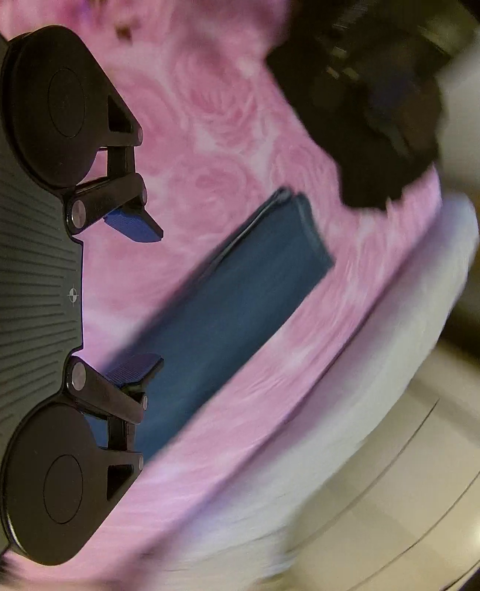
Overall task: Fold clothes
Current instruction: 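Grasp the jeans leg hem with the right gripper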
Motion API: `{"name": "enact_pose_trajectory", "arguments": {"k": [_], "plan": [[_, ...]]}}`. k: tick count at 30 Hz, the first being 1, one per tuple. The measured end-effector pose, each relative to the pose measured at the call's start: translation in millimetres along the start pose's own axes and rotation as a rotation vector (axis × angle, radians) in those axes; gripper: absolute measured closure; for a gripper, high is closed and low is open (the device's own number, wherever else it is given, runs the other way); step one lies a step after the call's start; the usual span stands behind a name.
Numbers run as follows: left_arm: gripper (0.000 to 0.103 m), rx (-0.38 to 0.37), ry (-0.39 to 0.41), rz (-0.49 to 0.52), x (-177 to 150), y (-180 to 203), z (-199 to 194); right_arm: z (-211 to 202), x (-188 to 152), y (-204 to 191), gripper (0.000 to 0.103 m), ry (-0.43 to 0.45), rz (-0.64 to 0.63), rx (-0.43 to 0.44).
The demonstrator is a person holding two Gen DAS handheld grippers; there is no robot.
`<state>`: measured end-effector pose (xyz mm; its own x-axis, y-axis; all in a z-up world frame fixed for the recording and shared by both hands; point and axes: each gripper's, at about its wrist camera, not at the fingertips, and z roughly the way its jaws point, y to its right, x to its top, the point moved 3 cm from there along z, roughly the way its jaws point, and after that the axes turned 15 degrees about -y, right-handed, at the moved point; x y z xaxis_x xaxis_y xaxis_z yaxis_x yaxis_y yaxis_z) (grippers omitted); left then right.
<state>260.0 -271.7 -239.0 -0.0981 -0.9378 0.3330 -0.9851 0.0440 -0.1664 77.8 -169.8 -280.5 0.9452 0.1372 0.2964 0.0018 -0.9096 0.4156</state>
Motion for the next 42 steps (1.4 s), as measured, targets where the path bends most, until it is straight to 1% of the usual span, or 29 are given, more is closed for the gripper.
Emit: {"name": "enact_pose_trajectory", "arguments": {"k": [3, 6, 8, 12, 13, 14, 15, 16, 17, 19, 21, 22, 24, 25, 26, 29, 30, 31, 33, 34, 36, 39, 40, 42], "plan": [[0.039, 0.018, 0.033, 0.029, 10.1, -8.3, 19.8, 54.2, 27.9, -32.5, 0.034, 0.047, -0.174, -0.036], [0.039, 0.004, 0.041, -0.009, 12.3, -20.2, 32.3, 97.1, 44.2, -53.3, 0.038, 0.069, -0.321, -0.085], [0.039, -0.008, 0.045, -0.040, 13.8, -28.4, 36.2, 116.1, 51.3, -59.2, 0.041, 0.077, -0.375, -0.114], [0.039, -0.004, 0.043, -0.092, 12.1, -42.5, 36.6, 130.3, 64.2, -63.9, 0.042, 0.153, -0.441, -0.175], [0.039, 0.000, 0.040, -0.103, 12.0, -45.5, 36.0, 133.0, 68.1, -65.0, 0.045, 0.168, -0.453, -0.183], [0.039, 0.005, 0.038, -0.113, 12.1, -48.4, 34.9, 135.6, 73.0, -65.1, 0.052, 0.176, -0.458, -0.178], [0.039, 0.009, 0.034, -0.122, 12.4, -50.7, 33.5, 136.3, 78.3, -63.0, 0.076, 0.174, -0.444, -0.152], [0.039, 0.012, 0.030, -0.128, 13.1, -52.3, 32.0, 135.3, 83.1, -59.4, 0.088, 0.168, -0.418, -0.117], [0.039, 0.017, 0.026, -0.130, 14.6, -52.9, 30.0, 134.4, 87.9, -55.8, 0.089, 0.163, -0.392, -0.082], [0.039, 0.023, 0.025, -0.127, 20.5, -50.7, 25.8, 123.0, 94.4, -39.6, 0.093, 0.180, -0.300, -0.007], [0.039, 0.015, 0.026, -0.115, 32.3, -43.0, 22.4, 98.7, 99.0, -9.3, 0.095, 0.237, -0.169, 0.050], [0.039, 0.010, 0.027, -0.100, 41.2, -35.4, 21.6, 83.6, 97.5, 13.7, 0.096, 0.277, -0.076, 0.074], [0.039, 0.000, 0.029, -0.066, 60.3, -18.5, 20.3, 51.1, 87.4, 71.3, 0.096, 0.369, 0.152, 0.123], [0.039, -0.011, 0.032, -0.047, 75.3, -4.6, 20.6, 34.7, 82.2, 100.3, 0.096, 0.414, 0.267, 0.147], [0.039, -0.024, 0.035, -0.027, 91.1, 11.3, 21.6, 23.4, 68.0, 129.9, 0.096, 0.452, 0.393, 0.165], [0.039, -0.064, 0.051, 0.049, 141.5, 66.8, 24.5, 3.9, -0.9, 219.9, 0.096, 0.544, 0.809, 0.195], [0.039, -0.074, 0.061, 0.079, 162.4, 90.8, 26.4, 5.0, -27.3, 246.1, 0.096, 0.559, 0.941, 0.199], [0.039, -0.083, 0.071, 0.111, 184.0, 116.9, 29.4, 16.9, -57.4, 265.2, 0.096, 0.549, 1.055, 0.199], [0.039, -0.098, 0.090, 0.174, 225.6, 172.1, 36.8, 47.3, -119.4, 296.0, 0.096, 0.501, 1.261, 0.202], [0.039, -0.105, 0.093, 0.189, 242.8, 196.5, 41.8, 65.1, -148.5, 307.5, 0.096, 0.470, 1.350, 0.208], [0.039, -0.134, 0.086, 0.201, 276.6, 245.1, 54.0, 108.7, -202.3, 320.5, 0.096, 0.382, 1.499, 0.264], [0.039, -0.159, 0.070, 0.215, 315.4, 300.1, 70.9, 163.6, -257.0, 331.8, 0.096, 0.262, 1.647, 0.393], [0.039, -0.160, 0.064, 0.217, 326.8, 314.6, 77.0, 173.7, -268.3, 336.0, 0.096, 0.234, 1.658, 0.430], [0.039, -0.171, 0.047, 0.208, 348.7, 336.4, 90.1, 176.8, -276.8, 344.1, 0.096, 0.210, 1.611, 0.490]]}}
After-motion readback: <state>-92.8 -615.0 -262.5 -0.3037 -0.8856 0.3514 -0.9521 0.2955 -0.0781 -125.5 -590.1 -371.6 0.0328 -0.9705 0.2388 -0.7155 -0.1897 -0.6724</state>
